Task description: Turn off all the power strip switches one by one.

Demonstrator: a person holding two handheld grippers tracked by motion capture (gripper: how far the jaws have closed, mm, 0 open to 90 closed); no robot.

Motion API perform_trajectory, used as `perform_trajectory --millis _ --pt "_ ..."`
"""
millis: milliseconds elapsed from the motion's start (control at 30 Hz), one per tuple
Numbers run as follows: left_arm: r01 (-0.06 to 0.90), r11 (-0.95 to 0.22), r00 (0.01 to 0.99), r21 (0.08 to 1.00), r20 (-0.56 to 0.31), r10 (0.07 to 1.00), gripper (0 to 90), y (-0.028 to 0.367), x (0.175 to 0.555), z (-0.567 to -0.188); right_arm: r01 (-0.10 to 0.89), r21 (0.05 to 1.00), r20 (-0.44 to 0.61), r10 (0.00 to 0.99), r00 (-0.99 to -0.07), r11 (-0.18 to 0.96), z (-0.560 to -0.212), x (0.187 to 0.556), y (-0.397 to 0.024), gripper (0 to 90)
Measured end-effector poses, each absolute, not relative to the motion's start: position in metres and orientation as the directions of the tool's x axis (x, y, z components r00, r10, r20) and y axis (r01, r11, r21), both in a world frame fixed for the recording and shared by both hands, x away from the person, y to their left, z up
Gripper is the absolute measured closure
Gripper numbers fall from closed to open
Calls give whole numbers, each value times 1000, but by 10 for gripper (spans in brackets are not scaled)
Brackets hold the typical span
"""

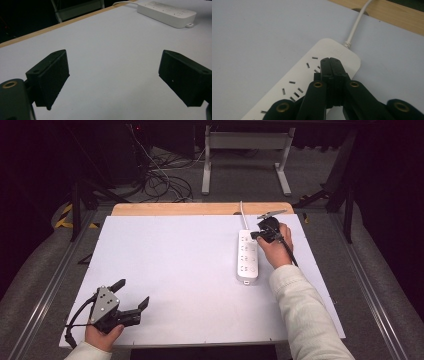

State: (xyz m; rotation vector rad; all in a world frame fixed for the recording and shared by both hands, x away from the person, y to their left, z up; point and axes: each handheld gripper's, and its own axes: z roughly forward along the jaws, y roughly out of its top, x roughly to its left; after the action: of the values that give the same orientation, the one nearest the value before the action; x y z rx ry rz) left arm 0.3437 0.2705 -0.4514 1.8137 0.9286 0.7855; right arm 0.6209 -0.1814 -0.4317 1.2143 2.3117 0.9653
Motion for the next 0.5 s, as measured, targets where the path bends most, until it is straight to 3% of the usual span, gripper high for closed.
perform_trajectory --millis 500 --pt "260 -289 510 921 123 851 101 271 344 -451 606 686 -4 834 -551 403 -445 630 -183 900"
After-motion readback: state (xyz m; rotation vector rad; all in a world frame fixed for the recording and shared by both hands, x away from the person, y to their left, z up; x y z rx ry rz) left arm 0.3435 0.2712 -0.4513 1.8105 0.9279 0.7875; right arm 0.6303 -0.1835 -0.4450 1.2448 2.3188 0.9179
